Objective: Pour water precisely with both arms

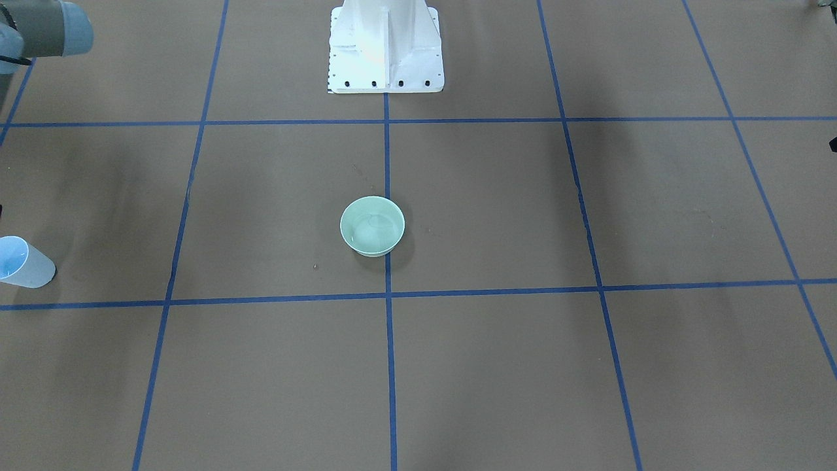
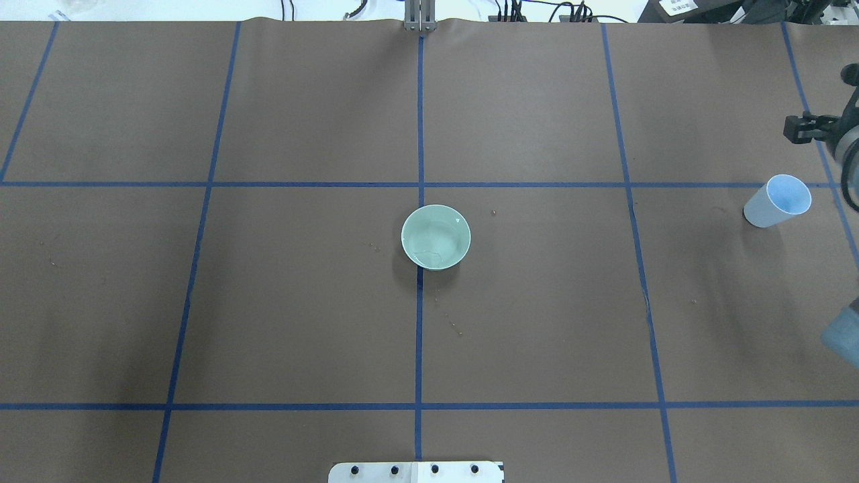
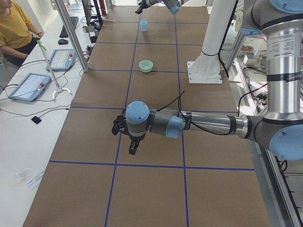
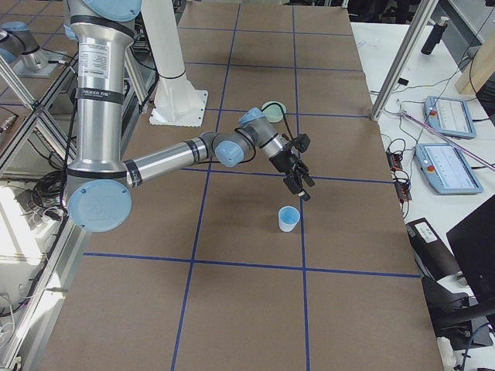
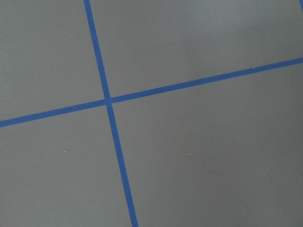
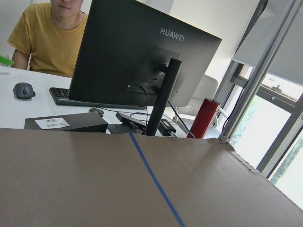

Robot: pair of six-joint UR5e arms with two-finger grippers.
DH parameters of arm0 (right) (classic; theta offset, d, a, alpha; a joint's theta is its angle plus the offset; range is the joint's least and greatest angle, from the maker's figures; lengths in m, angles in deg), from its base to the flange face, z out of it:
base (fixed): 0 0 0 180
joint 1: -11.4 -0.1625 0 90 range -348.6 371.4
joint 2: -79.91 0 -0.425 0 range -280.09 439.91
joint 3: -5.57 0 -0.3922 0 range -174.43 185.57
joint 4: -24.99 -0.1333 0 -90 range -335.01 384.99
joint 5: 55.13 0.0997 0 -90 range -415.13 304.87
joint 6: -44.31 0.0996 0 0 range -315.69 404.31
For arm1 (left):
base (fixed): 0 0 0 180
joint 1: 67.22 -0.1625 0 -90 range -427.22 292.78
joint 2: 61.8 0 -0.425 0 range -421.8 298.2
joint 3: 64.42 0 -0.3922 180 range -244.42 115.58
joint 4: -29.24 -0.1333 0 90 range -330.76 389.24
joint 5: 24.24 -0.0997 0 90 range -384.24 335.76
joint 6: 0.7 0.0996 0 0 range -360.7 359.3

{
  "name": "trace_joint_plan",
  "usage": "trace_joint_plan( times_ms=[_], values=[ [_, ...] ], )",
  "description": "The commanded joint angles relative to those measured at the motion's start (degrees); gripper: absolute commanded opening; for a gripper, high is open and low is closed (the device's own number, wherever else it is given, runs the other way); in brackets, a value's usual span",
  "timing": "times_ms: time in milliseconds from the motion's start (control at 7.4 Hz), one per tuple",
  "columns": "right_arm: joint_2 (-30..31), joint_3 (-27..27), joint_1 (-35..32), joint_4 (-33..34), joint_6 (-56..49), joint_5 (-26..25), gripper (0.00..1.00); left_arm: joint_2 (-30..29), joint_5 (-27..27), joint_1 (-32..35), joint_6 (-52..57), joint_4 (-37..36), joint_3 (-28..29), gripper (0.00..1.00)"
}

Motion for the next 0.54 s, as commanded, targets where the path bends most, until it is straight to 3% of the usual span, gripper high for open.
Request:
trace_joint_plan(
  times_ms=[0,135,405],
  values=[
    [-2.07,1.26,-15.64,0.91,-19.61,22.28,0.99,-1.19,-0.13,0.03,-1.98,0.00,-0.30,0.99],
    [-2.69,4.06,-22.07,0.92,-27.09,31.26,0.99,-2.94,-0.31,0.03,-5.13,0.00,-0.82,0.99],
    [-2.70,9.25,-30.53,3.27,-43.87,42.38,1.00,-7.25,-0.49,-0.58,-11.54,0.00,-1.09,0.99]
  ],
)
